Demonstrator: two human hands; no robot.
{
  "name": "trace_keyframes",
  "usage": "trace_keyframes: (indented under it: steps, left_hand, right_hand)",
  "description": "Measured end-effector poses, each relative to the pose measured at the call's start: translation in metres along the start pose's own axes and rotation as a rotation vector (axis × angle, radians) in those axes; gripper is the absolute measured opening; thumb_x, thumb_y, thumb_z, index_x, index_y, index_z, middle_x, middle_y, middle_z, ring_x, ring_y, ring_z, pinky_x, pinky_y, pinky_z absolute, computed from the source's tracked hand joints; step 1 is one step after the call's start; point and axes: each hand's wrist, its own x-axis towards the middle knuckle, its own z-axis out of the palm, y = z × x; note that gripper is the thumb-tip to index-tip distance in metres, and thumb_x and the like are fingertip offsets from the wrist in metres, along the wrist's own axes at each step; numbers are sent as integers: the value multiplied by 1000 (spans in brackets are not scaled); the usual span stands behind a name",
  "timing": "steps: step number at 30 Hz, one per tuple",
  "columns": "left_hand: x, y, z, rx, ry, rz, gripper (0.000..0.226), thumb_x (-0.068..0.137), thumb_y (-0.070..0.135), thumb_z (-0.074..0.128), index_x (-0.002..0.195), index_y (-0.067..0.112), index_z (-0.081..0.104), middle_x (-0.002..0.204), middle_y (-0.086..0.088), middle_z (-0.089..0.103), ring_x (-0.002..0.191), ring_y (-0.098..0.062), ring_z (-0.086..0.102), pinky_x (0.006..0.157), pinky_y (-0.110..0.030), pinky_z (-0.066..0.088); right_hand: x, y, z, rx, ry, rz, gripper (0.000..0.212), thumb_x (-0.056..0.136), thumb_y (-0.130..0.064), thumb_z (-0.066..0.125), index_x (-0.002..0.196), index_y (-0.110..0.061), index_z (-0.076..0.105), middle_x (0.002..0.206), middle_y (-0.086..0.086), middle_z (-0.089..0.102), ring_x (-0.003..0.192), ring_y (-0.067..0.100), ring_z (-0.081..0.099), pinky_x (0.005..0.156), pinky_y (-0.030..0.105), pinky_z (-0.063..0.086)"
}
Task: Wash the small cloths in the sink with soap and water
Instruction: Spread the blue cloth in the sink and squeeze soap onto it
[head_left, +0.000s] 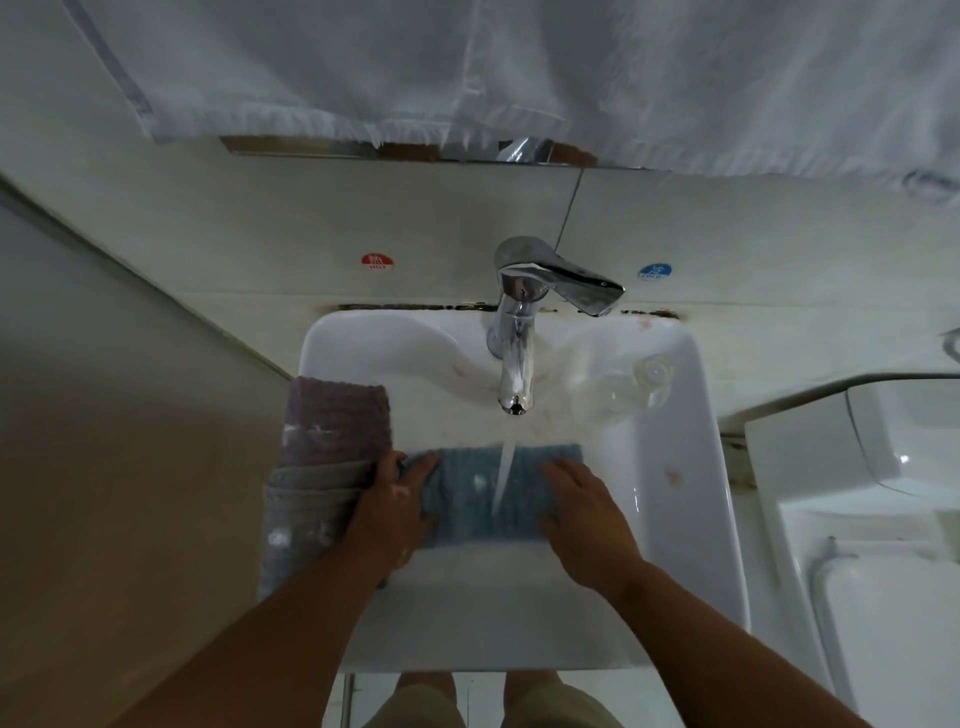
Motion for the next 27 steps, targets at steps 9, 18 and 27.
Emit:
trace_keyframes:
  steps: [9,18,27]
  left_hand:
    - [-1,2,10,5,19,15,83,77,23,84,148,33,42,128,-1,46,112,-25,55,100,-35,47]
    - [-11,33,38,-76,-117,90,81,81,24,80,150,33,39,128,8,46,107,-13,55,88,-15,41]
    - [6,35,21,-56,-43,111,79,79,14,79,148,27,45,128,7,47,111,-15,56,99,-23,46]
  right_hand:
    - [1,18,13,-49,0,77,71,95,-31,64,155,-27,27,157,-8,19,135,14,31,105,34,48]
    - [-29,45,7,-126,24,231,68,98,-24,56,156,-25,21,160,-4,18,136,17,36,101,36,53]
    - [-8,39,-2,-119,47,221,81,90,-25,67,156,-25,21,158,-4,15,136,19,32,101,39,52]
